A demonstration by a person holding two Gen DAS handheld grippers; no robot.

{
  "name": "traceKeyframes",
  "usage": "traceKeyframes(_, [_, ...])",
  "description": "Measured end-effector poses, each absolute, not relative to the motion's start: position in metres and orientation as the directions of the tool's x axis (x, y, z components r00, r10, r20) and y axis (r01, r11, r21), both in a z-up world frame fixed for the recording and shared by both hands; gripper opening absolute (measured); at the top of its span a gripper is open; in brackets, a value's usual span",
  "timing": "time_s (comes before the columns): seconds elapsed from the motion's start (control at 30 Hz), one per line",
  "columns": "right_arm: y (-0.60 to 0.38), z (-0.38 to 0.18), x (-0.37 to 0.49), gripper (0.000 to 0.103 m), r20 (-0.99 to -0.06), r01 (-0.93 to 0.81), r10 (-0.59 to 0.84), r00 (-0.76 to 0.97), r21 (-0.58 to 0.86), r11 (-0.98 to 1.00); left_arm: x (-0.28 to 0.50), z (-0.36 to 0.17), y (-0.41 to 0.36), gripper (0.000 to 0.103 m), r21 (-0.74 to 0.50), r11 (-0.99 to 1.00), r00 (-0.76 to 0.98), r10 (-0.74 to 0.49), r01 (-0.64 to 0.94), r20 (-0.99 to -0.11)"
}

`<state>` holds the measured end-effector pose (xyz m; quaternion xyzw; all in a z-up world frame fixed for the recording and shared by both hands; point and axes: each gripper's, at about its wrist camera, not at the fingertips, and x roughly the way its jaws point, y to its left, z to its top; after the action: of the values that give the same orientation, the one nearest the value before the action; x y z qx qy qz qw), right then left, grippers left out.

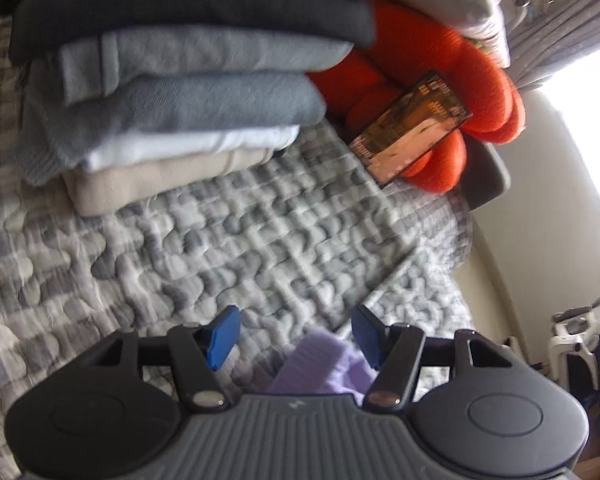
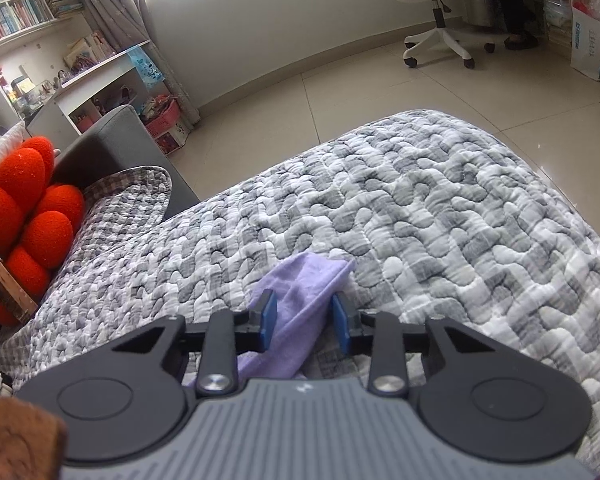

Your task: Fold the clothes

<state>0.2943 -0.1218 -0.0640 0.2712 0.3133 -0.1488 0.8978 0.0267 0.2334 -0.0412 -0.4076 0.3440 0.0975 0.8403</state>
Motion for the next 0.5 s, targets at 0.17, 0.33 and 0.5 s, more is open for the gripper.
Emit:
traceKeyframes(0.17, [-0.113, -0.058, 0.298, 0.034, -0.632, 0.414, -0.096, 0.769, 0.378, 0.828, 0.034, -0.042, 0.220, 0.060, -0.575, 0.697, 0.722, -0.119, -0.428, -0.682])
traceKeyframes(0.33, [-0.106, -0.066, 0.310, 0.022, -0.645, 0.405, -0.106, 0.757, 0.335, 0.851, 0.043, -0.043, 0.207, 0.034, -0.528, 0.744, 0.698, -0.118, -0.409, -0.707])
traceKeyframes(0.5, [-0.098, -0.068, 0.312, 0.006, -0.616, 0.399, -0.173, 0.768, 0.249, 0.883, 0.038, -0.054, 0.210, 0.015, -0.580, 0.689, 0.710, -0.133, -0.435, -0.691])
